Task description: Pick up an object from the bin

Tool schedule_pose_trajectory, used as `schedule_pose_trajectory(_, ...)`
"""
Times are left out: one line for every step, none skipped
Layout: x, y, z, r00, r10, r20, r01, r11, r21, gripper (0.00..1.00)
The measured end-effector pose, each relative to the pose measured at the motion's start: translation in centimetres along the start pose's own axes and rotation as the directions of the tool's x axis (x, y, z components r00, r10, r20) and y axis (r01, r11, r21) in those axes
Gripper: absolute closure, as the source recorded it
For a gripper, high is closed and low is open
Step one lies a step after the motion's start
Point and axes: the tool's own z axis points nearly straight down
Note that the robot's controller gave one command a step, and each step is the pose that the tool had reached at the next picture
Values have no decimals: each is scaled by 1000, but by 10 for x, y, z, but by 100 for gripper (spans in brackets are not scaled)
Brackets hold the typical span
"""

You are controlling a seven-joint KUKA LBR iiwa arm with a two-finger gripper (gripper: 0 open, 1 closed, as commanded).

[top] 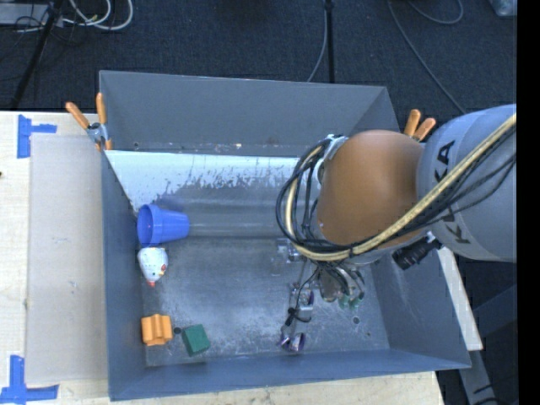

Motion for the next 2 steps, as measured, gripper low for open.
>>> schedule_pose_trajectory(-2,0,-4,1000,3,8,-3,1000,-1,0)
schedule_pose_trajectory(1,-16,13,998,-59,12,59,998,-1,0)
